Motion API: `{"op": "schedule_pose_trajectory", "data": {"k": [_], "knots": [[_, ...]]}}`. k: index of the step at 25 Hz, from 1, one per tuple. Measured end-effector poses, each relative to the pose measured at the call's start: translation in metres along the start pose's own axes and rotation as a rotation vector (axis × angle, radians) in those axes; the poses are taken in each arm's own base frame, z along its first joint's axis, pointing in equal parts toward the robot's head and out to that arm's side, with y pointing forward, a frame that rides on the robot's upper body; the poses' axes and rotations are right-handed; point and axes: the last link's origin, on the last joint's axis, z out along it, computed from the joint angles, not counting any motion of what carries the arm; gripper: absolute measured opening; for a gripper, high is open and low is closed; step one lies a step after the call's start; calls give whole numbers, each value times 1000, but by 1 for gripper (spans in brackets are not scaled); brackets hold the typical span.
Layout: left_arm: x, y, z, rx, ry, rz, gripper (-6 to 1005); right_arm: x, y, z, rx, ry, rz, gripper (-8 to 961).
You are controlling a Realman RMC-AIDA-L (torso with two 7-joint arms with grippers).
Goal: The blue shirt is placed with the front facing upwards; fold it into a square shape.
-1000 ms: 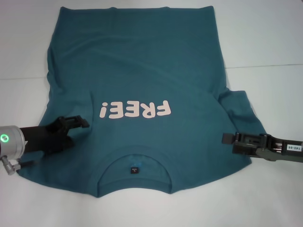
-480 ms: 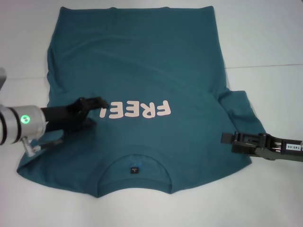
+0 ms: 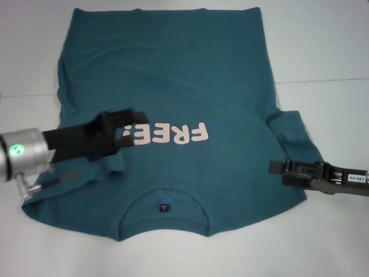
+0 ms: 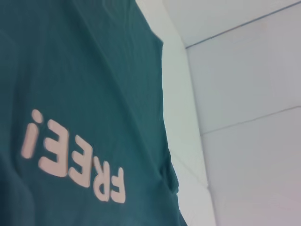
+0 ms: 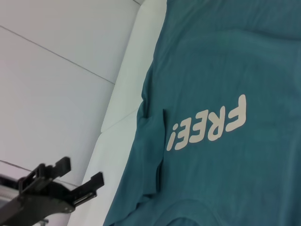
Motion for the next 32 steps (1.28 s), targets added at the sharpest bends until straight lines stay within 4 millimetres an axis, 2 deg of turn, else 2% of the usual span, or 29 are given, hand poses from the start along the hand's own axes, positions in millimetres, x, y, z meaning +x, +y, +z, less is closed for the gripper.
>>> {"op": "schedule_pose_trajectory", "data": {"k": [3, 7, 10, 13, 21, 25, 32], "knots": [[0, -7, -17, -24, 14, 35, 766, -1, 0, 0, 1, -1, -3, 928], [-10, -10, -43, -113, -10, 295, 765, -2, 0, 0, 1, -4, -13, 928], [-26, -11, -59, -180, -18, 531, 765, -3, 1, 0, 0, -12, -35, 928], [-41, -21, -71, -191, 0, 688, 765, -3, 2, 0, -7, -17, -71, 928], [-77, -28, -73, -251, -51, 739, 765, -7, 13, -3, -68, -37, -179, 928], [-87, -24, -76, -310, -66, 713, 765, -24, 15, -15, -34, -53, -173, 928], [-85, -19, -76, -333, -69, 649, 766, -69, 23, -54, 49, -80, -170, 928]]}}
